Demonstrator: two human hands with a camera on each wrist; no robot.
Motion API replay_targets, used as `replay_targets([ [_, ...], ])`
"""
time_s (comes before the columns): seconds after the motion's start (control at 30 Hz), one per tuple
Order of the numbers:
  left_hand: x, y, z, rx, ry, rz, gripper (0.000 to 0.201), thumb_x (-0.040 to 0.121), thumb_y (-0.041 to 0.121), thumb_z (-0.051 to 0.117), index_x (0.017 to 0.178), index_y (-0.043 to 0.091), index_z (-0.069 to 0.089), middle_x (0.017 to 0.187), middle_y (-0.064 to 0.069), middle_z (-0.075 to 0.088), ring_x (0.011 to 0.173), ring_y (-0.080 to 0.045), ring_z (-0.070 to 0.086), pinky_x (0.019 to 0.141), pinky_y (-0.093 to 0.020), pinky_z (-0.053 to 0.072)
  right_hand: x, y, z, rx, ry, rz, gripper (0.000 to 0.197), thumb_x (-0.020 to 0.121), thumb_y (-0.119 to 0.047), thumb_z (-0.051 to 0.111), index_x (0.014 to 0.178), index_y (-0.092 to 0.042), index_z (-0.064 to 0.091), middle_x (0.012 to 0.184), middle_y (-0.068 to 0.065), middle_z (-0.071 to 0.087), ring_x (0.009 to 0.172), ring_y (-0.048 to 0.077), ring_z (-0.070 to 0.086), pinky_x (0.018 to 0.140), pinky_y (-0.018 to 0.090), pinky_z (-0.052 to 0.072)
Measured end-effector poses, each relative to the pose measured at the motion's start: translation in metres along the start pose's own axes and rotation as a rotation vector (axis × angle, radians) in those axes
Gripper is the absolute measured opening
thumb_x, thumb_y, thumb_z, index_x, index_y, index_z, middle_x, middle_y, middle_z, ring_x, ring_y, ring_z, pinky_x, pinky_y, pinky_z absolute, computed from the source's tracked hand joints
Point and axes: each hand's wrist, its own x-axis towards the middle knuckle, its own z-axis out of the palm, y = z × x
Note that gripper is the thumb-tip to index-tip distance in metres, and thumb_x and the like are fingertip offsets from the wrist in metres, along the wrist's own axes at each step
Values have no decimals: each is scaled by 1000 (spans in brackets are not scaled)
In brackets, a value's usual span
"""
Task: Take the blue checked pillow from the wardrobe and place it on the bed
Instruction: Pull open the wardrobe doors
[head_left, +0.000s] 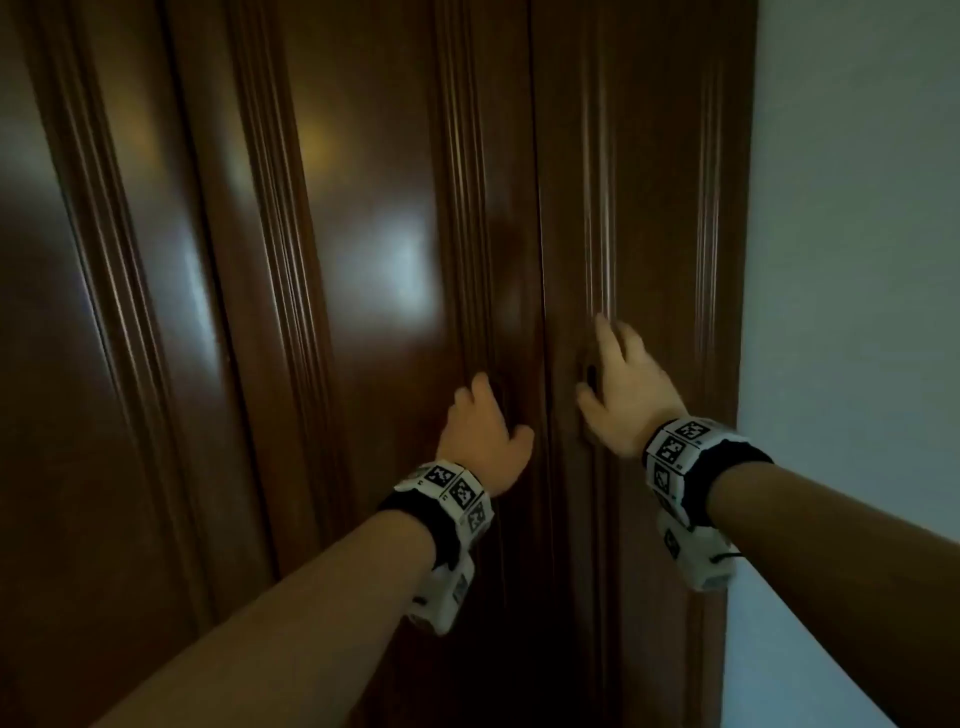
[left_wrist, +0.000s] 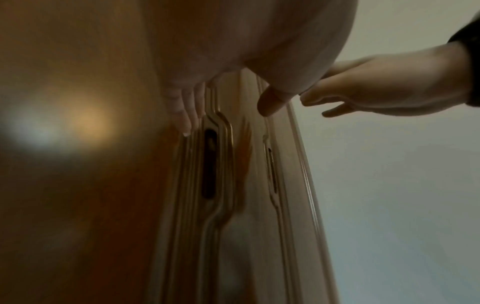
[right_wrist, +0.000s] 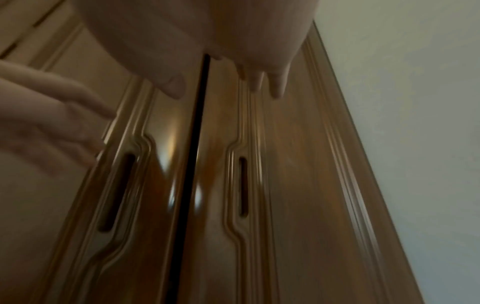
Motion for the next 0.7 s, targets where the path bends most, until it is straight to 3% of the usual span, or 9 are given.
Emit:
replay_targets([
  [0.13, 2, 4, 31, -162, -51, -193, 80, 87, 38, 63, 148, 9, 20, 146, -15, 36, 129, -32, 46, 103, -40, 45, 4, 13, 30, 156, -119, 94, 82, 93, -36, 50, 152, -29, -6, 160, 13, 9, 138, 35, 35, 104, 48, 43],
  [0.33, 20, 18, 60, -135, -14, -310, 84, 81, 45, 66, 143, 6, 25, 142, -16, 38, 127, -35, 45, 103, -44, 45, 16, 33, 73, 377, -177, 177, 82, 94, -38, 50, 153, -21, -5, 157, 14, 15, 134, 34, 39, 104, 45, 42],
  [0.43, 25, 21, 68, -122, 63, -344, 80, 77, 47, 68, 135, 5, 33, 135, -15, 41, 124, -34, 46, 100, -44, 45, 21, 33, 87, 508, -132, 243, 82, 93, -36, 54, 153, -20, 1, 155, 12, 16, 131, 33, 41, 101, 42, 41],
  [0.53, 31, 18, 70, -184, 105, -379, 84, 74, 48, 70, 137, 5, 33, 138, -12, 40, 126, -33, 44, 103, -46, 43, 27, 31, 94, 631, -25, 309, 76, 91, -30, 55, 152, -18, 10, 152, 11, 21, 129, 30, 41, 96, 35, 40],
  [0.7, 30, 17, 68, -265, 97, -390, 94, 69, 49, 69, 143, 7, 29, 143, -10, 37, 130, -30, 41, 106, -49, 41, 36, 27, 99, 801, -40, 511, 76, 84, -44, 48, 151, -24, 16, 151, 8, 37, 129, 29, 45, 108, 48, 36],
])
